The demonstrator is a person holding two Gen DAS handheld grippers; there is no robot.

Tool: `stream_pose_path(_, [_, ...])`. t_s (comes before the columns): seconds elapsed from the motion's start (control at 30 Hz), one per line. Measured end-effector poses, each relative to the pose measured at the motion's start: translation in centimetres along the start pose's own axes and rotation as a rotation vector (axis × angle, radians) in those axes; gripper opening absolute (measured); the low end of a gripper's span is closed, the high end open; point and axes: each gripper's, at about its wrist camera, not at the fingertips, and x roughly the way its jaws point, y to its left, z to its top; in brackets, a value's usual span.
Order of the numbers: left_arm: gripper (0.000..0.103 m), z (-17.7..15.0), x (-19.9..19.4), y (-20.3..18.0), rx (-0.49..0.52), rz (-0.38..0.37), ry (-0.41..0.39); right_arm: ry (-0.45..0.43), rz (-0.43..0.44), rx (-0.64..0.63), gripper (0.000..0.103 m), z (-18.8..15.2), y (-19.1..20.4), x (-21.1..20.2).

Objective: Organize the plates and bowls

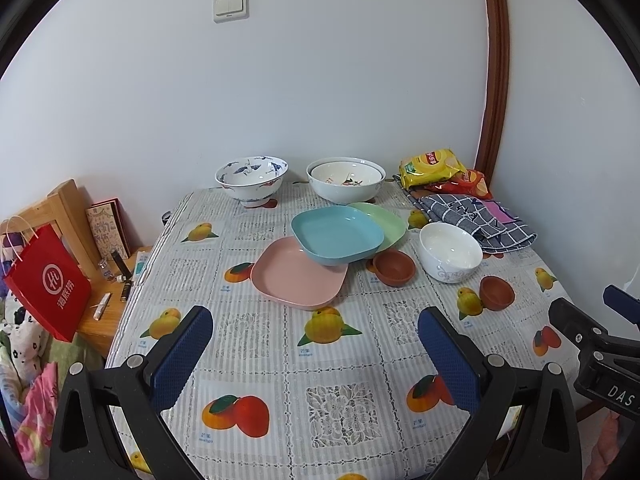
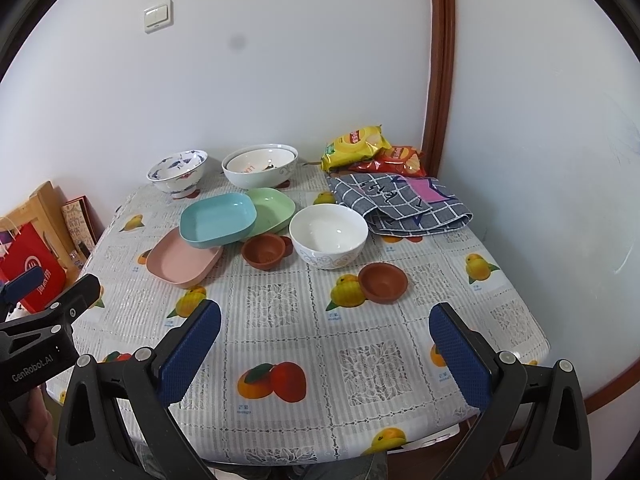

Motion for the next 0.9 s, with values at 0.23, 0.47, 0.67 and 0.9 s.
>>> stream_pose_path(0.23, [0.103,0.7,0.5,0.1,0.008,0.003,0.006,0.008,-0.001,0.002,0.103,0.8,0.1,0.6])
stream_pose_path(0.47, [0.101,2.0,2.3,0.7,0.007,0.009,0.026,0.024,0.012,0.006,0.101,2.2,0.2,2.3])
stream_pose_path(0.67, [0.095,3.5,5.4,2.0,-0.016,0.008,0.069,0.053,0.047,0.020,0.096,3.8,0.6,5.2])
stream_pose_path(0.9, [0.095,5.1,9.8,3.4,-0.033,0.031,0.118,0.089,0.084,-0.002,0.088,5.9,2.4,9.6])
